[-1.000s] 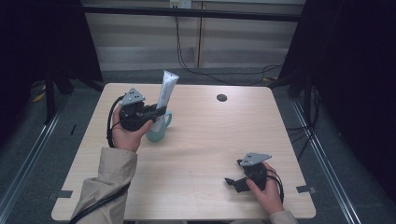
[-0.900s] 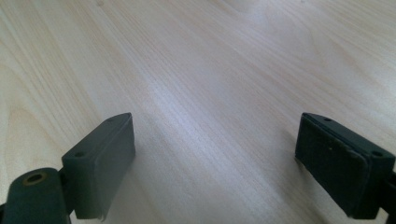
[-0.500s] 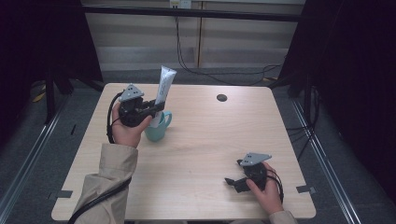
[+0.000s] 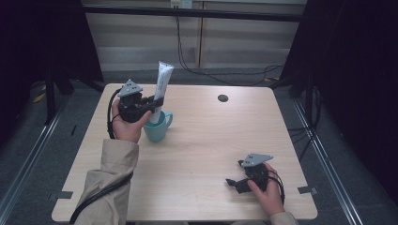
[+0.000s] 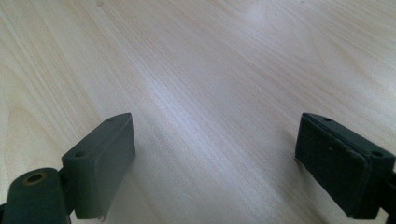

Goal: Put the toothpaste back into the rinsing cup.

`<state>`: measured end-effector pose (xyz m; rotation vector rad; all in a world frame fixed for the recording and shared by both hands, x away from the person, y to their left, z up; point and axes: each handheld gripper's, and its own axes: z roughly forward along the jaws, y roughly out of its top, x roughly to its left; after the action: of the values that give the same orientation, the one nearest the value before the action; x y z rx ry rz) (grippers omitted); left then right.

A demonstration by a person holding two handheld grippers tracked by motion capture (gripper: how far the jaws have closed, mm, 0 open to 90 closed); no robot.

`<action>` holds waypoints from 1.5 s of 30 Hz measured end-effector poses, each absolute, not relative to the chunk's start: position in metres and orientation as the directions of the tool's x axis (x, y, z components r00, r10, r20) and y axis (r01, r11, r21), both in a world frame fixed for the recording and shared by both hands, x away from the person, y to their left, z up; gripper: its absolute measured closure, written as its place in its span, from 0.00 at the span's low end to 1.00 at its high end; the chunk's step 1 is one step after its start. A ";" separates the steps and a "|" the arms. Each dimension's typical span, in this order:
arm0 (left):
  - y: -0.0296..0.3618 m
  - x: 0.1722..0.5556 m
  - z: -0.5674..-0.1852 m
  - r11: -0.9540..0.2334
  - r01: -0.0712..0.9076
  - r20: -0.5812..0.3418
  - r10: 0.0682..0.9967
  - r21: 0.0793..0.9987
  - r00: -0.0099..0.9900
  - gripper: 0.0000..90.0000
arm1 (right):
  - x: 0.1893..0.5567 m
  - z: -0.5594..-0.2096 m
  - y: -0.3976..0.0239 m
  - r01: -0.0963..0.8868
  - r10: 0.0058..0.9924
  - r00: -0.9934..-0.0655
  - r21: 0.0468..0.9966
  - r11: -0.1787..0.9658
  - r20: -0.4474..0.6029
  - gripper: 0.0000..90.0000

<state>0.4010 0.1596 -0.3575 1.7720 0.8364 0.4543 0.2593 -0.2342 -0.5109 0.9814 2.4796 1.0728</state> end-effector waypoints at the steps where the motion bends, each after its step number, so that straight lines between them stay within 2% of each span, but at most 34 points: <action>1: 0.160 0.402 -0.358 -0.181 0.319 -0.091 0.728 0.930 0.680 0.83 | 0.259 -0.511 -0.234 0.480 0.677 -0.736 0.723 0.497 0.022 0.13; 32: 0.158 0.424 -0.372 -0.172 0.316 -0.074 0.768 0.933 0.636 0.83 | 0.259 -0.511 -0.234 0.480 0.677 -0.735 0.723 0.497 0.022 0.13; 45: 0.160 0.428 -0.395 -0.160 0.339 -0.085 0.792 0.927 0.605 0.82 | 0.259 -0.511 -0.234 0.480 0.677 -0.735 0.723 0.497 0.023 0.13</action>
<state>0.4276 0.1603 -0.3946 1.7504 0.9291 0.5221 0.2593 -0.2343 -0.5108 0.9820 2.4796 1.0731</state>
